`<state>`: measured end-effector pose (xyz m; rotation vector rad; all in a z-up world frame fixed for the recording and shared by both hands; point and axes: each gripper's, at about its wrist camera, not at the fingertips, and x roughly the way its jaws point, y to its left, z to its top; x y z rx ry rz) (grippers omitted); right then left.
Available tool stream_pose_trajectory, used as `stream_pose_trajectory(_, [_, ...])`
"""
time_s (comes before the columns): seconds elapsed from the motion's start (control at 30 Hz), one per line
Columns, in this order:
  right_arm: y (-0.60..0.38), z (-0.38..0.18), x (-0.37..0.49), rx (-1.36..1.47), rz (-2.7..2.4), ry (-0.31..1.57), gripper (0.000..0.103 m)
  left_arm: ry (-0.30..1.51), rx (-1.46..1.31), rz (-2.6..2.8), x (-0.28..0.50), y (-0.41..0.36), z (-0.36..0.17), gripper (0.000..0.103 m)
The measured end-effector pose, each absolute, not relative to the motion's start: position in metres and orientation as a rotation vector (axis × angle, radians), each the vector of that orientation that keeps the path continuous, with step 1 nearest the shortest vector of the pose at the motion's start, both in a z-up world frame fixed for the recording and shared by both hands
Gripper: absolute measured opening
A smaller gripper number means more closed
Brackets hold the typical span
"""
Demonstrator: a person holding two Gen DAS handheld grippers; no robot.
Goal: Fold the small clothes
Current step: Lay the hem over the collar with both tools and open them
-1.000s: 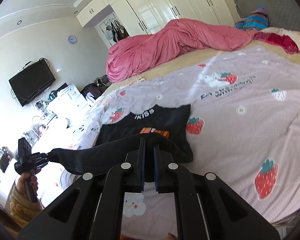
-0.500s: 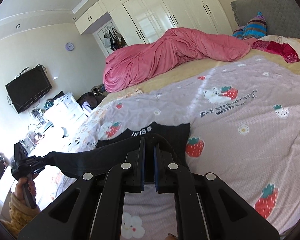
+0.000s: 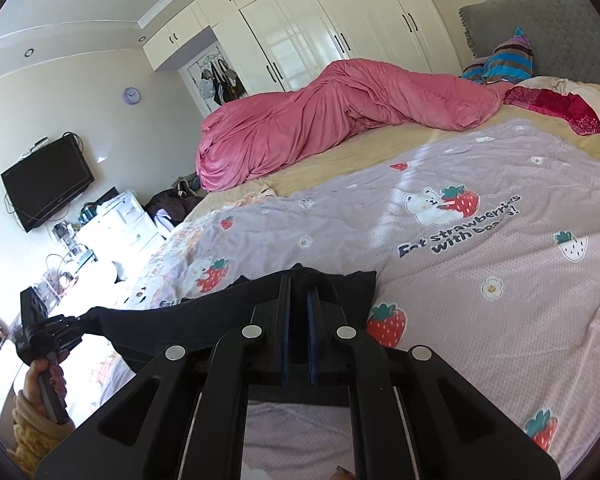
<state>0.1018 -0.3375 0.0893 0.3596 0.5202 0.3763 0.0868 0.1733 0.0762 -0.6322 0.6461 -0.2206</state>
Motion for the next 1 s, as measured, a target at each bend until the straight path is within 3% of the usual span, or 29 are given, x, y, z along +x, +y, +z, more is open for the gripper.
stream_pose_trajectory(0.87, [-0.319, 0.015, 0.205, 0.312, 0.243, 0.724, 0.006, 0.790, -0.570, -0.116, 0.181, 0.165, 0.011, 0.005])
stream_pose_trajectory(1.0, [-0.316, 0.010, 0.204, 0.288, 0.212, 0.726, 0.020, 0.791, -0.555, -0.090, 0.175, 0.168, 0.009, 0.009])
